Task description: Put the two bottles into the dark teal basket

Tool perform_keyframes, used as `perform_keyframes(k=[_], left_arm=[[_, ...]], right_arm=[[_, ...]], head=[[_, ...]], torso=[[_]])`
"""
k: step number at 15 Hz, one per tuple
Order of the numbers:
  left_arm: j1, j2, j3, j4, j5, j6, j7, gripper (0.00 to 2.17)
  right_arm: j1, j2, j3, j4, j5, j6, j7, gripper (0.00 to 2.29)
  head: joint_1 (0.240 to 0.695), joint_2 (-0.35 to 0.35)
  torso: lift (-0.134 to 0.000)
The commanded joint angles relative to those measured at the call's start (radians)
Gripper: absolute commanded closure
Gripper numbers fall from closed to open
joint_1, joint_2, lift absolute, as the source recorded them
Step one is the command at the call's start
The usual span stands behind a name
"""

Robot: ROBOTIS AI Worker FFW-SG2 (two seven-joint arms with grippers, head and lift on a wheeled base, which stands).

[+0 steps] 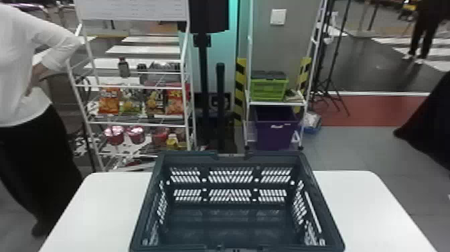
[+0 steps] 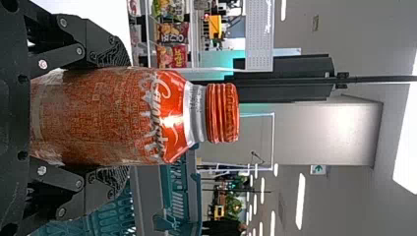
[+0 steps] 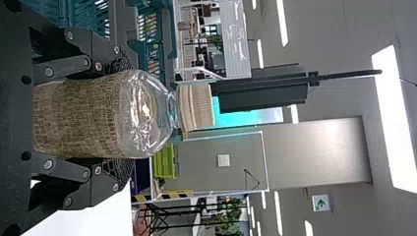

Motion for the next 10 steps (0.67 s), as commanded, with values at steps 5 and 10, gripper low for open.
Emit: perform_keyframes(k=[5, 10], left_arm=[[-0.013, -0.006, 0.000, -0.004, -0.001, 0.019, 0.000, 2.12], [-0.024, -0.006, 0.000, -0.006, 0.000, 0.032, 0.002, 2.12]], right_arm=[[0.000, 0.000, 0.000, -0.031, 0.000, 0.028, 0.000, 1.54], [-0.005, 0.000, 0.000, -0.052, 0.002, 0.071, 0.000, 1.54]], head=[[0.499, 0.000], [0.499, 0.000]], torso=[[0.000], [0.000]])
